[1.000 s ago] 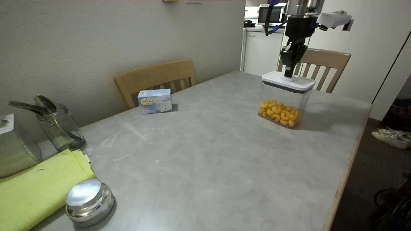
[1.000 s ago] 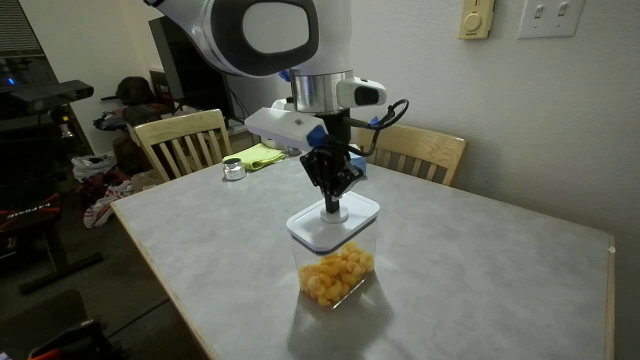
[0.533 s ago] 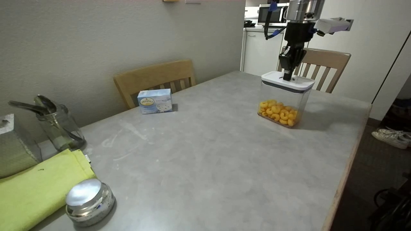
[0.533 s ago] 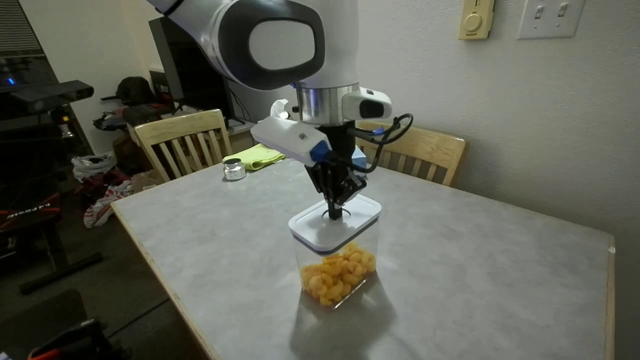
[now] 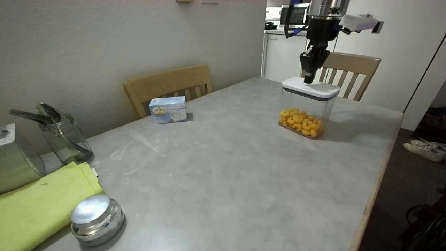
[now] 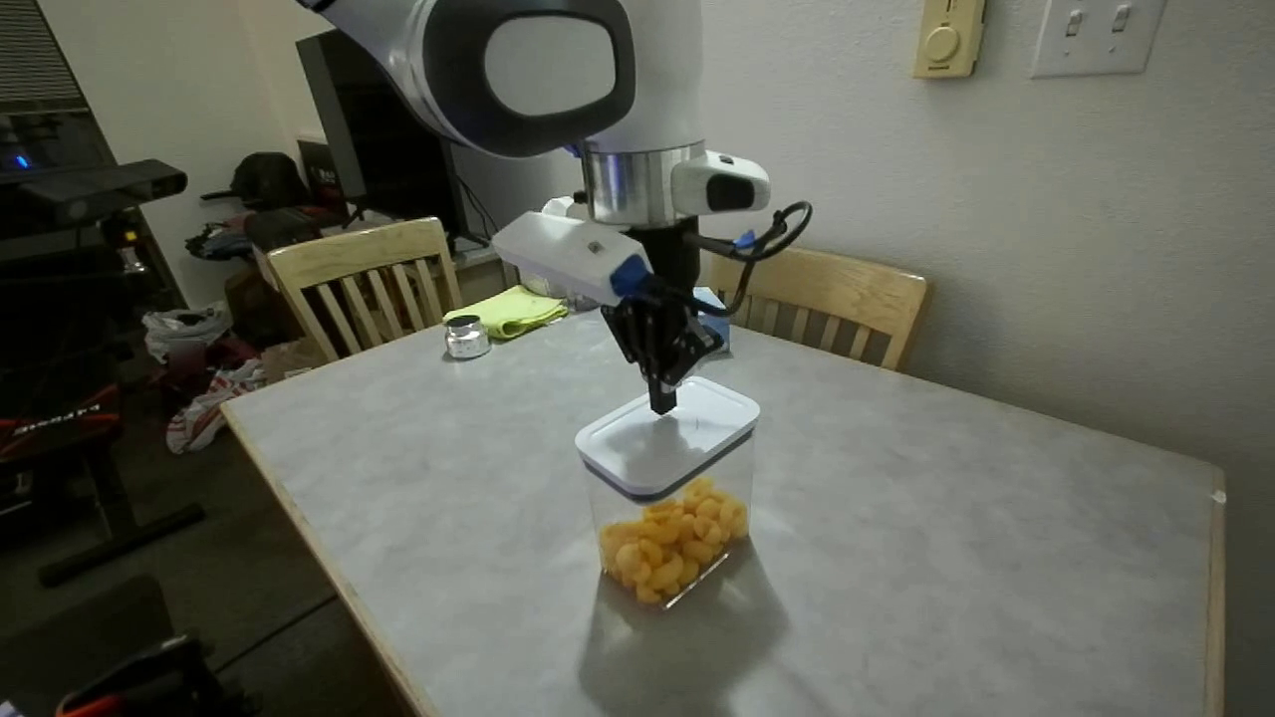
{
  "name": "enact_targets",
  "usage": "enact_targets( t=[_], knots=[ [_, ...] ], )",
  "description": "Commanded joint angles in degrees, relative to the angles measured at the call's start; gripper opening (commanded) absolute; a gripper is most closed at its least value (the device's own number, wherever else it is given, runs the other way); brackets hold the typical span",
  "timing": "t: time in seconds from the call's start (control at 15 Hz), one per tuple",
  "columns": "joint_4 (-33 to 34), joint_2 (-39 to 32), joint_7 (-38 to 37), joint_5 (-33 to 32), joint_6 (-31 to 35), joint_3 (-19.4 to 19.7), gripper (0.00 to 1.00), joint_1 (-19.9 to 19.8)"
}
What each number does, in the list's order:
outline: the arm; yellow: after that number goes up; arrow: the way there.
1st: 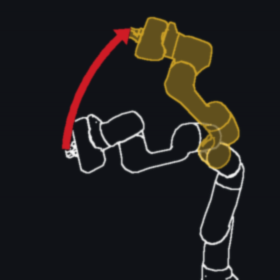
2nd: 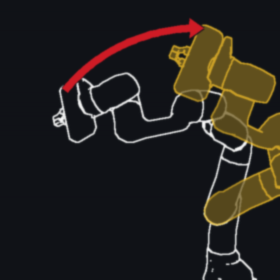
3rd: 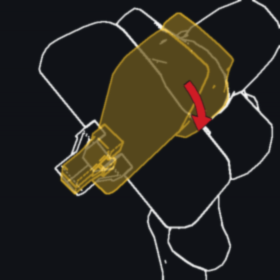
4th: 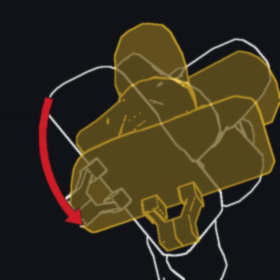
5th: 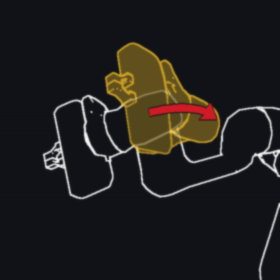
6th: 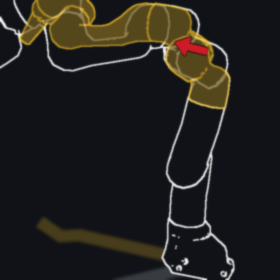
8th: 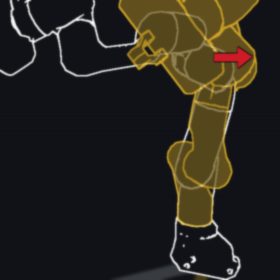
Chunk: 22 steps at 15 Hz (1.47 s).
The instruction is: Pick up the white lid from the table and put it on the container.
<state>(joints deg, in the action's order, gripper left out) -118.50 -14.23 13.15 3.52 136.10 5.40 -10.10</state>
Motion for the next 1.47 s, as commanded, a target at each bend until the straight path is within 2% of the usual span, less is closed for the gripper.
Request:
enact_targets(
  t=[0.0, 0.2, 0.27, 0.33, 0.47, 1.0, 1.13, 1.4],
  knots=[
    [-1.43, 3.51, 0.81, -0.82, -0.32, -0.34, 0.00, 0.79],
    [-1.40, 4.37, 0.63, -1.30, 0.10, -0.20, 0.02, 1.45],
    [-1.33, 4.56, 0.36, -1.36, 0.02, -0.15, 0.27, 1.60],
    [-1.40, 4.70, 0.14, -1.43, 0.08, -0.10, 0.27, 1.69],
    [-1.32, 4.69, -0.05, -1.43, -0.03, -0.07, 0.38, 1.76],
    [-1.17, 4.30, -0.75, -1.16, -0.35, -0.18, 0.94, 2.00],
    [-1.21, 4.22, -1.14, -1.05, -0.18, -0.26, 1.00, 2.19],
    [-1.23, 3.23, -2.85, -0.24, 0.71, -0.53, 1.00, 2.75]
  ],
)
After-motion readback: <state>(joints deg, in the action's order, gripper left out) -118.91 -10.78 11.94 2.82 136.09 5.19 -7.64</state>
